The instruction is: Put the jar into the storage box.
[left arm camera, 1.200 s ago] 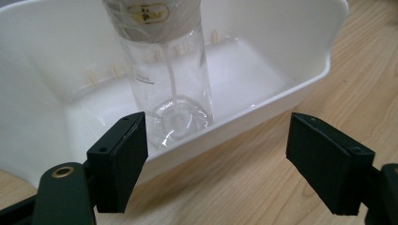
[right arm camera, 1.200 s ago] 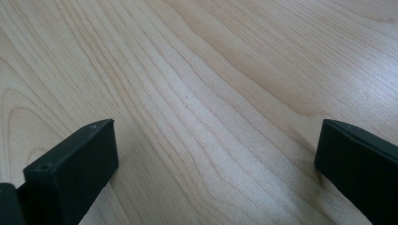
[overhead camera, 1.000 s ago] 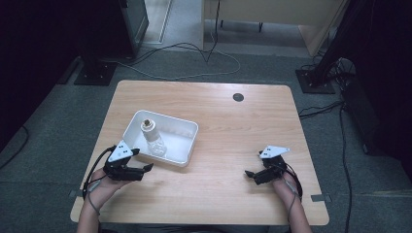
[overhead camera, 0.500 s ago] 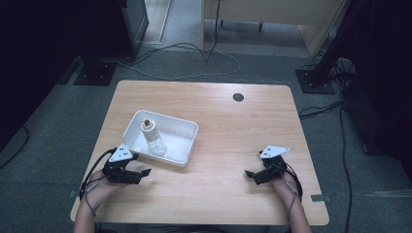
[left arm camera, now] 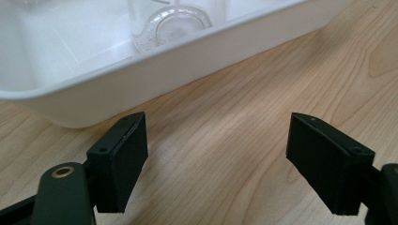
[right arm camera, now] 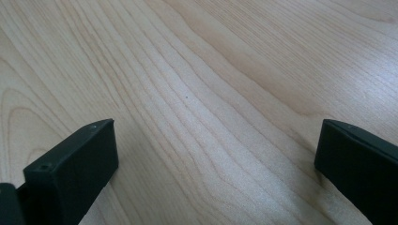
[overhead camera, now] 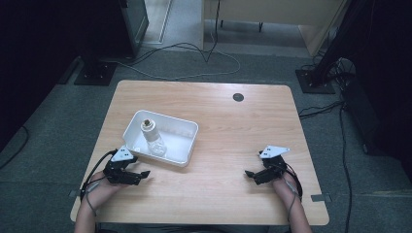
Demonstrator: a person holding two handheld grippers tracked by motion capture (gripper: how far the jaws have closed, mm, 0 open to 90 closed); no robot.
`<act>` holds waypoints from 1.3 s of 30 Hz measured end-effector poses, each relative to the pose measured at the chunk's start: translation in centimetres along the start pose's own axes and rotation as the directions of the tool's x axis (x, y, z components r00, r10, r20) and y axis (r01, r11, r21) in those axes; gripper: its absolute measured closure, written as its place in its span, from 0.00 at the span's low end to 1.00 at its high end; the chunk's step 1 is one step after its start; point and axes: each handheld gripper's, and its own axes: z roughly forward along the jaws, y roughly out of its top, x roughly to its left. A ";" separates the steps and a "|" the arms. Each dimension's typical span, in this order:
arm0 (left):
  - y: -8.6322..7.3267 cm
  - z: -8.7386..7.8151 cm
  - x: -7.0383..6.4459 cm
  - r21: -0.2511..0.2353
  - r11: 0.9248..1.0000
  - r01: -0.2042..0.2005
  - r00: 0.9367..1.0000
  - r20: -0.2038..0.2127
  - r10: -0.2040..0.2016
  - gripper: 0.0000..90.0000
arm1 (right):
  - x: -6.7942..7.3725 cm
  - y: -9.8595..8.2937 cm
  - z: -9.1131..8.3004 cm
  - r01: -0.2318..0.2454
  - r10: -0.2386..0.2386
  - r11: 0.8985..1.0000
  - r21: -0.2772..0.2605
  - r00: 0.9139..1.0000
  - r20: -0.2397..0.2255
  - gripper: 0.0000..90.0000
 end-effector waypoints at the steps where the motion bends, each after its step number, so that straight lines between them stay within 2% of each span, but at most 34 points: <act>1: -0.1 0.0 0.1 0.000 1.000 0.007 1.000 -0.005 -0.007 0.23 | 0.0 0.0 0.0 0.000 0.000 1.000 0.000 1.000 0.000 0.00; 6: -0.6 0.3 0.6 0.008 1.000 0.019 1.000 -0.025 -0.019 0.23 | 0.0 0.0 0.0 0.000 0.000 1.000 0.000 1.000 0.000 0.00; 12: -0.9 0.4 1.2 -0.014 0.999 0.033 0.997 -0.064 -0.034 0.23 | 0.0 0.0 0.0 0.000 0.000 1.000 0.000 1.000 0.000 0.00; 19: -1.1 0.4 1.7 -0.037 0.997 0.065 0.990 -0.120 -0.069 0.23 | 0.0 0.0 0.0 0.000 0.000 1.000 0.000 1.000 0.000 0.00; 22: -1.1 0.6 1.7 -0.031 0.998 0.049 0.986 -0.157 -0.054 0.23 | 0.0 0.0 0.0 0.000 0.000 1.000 0.000 1.000 0.000 0.00; 36: -1.2 1.0 2.1 -0.083 0.993 0.082 0.973 -0.211 -0.098 0.22 | 0.0 0.0 0.0 0.000 0.000 1.000 0.000 1.000 0.000 0.00; 39: -1.2 1.1 2.2 -0.088 0.993 0.082 0.972 -0.214 -0.100 0.22 | 0.0 0.0 0.0 0.000 0.000 1.000 0.000 1.000 0.000 0.00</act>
